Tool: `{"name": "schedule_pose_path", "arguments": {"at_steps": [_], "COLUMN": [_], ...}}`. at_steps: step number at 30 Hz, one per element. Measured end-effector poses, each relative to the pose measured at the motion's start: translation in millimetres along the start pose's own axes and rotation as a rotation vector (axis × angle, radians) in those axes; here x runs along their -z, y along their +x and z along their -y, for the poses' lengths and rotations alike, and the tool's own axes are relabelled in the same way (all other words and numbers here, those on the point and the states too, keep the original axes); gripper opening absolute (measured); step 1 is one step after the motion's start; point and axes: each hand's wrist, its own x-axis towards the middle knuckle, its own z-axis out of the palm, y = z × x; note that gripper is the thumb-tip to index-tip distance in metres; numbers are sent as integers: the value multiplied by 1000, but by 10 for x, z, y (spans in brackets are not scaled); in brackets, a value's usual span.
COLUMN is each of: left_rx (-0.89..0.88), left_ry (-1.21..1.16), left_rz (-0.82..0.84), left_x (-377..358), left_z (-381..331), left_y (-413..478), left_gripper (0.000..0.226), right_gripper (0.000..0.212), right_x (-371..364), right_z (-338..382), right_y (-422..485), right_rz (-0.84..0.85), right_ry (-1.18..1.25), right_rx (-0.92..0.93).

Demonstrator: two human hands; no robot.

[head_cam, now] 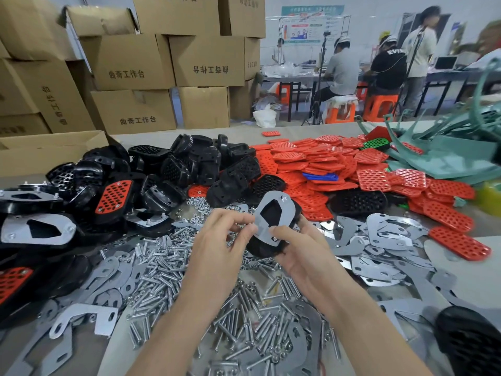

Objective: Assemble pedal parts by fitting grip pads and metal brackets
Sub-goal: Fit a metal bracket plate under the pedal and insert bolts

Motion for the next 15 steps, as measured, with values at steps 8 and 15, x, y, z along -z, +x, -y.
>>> {"name": "schedule_pose_path", "arguments": {"at_steps": [8, 15], "left_rx": [38, -43], "left_ry": [-101, -96], "left_rz": [-8, 101], "left_x": [-17, 17], "left_z": [28, 16], "left_y": [2, -10], "left_gripper": [7, 20], "right_gripper": [45, 46], "right_x": [17, 42], "right_z": [-9, -16], "right_y": [-10, 23], "right_rz": [29, -18], "right_ry": [-83, -109], "right_rx": [62, 109]}}
